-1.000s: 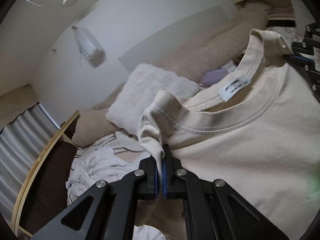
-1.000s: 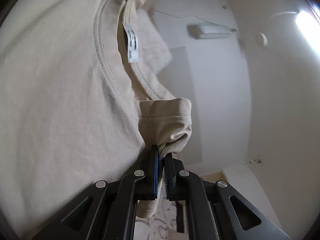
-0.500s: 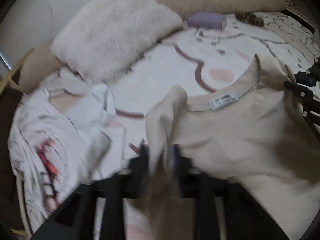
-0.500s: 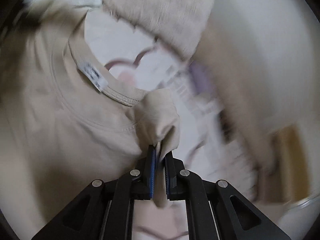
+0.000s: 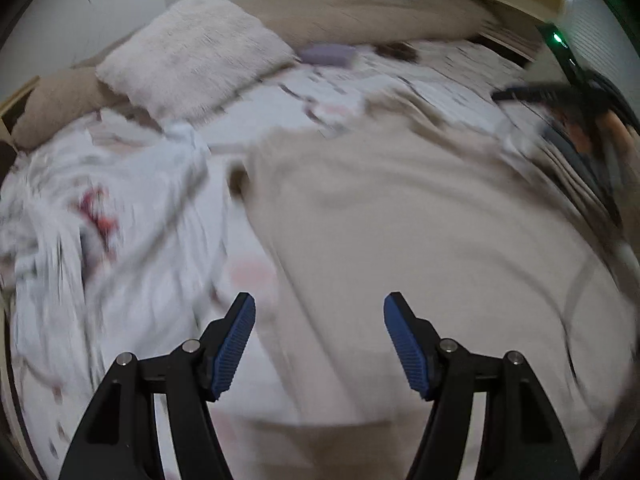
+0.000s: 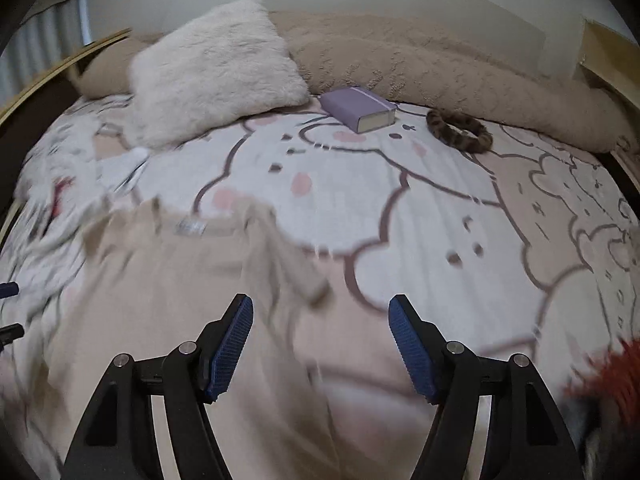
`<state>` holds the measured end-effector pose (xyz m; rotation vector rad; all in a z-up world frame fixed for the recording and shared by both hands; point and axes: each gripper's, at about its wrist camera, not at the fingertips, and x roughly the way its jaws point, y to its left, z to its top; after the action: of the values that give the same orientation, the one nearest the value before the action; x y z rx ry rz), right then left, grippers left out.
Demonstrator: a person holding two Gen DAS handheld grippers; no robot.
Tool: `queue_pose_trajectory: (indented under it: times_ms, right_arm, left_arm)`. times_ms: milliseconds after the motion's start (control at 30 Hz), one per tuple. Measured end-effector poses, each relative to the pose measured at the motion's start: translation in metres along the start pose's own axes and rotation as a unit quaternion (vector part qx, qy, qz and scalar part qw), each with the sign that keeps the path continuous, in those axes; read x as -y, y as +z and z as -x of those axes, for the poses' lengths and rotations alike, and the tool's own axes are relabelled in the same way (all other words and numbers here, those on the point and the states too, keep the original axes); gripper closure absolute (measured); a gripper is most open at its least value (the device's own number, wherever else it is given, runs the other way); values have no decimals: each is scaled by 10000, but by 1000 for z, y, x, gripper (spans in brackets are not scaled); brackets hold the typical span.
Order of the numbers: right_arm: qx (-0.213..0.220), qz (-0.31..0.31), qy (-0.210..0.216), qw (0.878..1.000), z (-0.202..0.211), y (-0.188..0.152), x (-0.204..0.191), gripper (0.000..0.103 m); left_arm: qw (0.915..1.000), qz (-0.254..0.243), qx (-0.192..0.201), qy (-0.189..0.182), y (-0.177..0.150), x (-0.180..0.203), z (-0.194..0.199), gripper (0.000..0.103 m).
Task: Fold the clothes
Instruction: 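Lay the T-shirt down on the bed and open both tools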
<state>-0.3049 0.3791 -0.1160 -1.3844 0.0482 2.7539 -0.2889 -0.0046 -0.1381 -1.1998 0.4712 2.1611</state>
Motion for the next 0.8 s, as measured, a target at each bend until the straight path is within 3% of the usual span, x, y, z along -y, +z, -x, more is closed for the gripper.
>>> queue_pose_trajectory:
  times_ms: [167, 267, 400, 567, 700, 800]
  right_arm:
    - [-84, 87, 446, 9989, 74, -77, -5, 33]
    - [-127, 115, 580, 9982, 116, -121, -4, 33]
    - [-150, 218, 406, 9988, 173, -180, 2, 33]
    - [-443, 350, 60, 9984, 218, -243, 14, 33]
    - [-643, -13, 72, 9979, 233, -294, 21, 33]
    - [-691, -478, 368, 9958, 229, -331, 21, 33]
  left_arm:
    - [9986, -150, -378, -343, -94, 49, 31, 36]
    - [9974, -238, -623, -275, -133, 76, 29, 36]
    - [9945, -391, -950, -177, -174, 103, 34, 36]
    - [9914, -443, -1228, -21, -241, 116, 77, 36]
    - [9920, -5, -1191, 430, -285, 110, 114, 36]
    - [9926, 703, -770, 625, -306, 103, 137, 36]
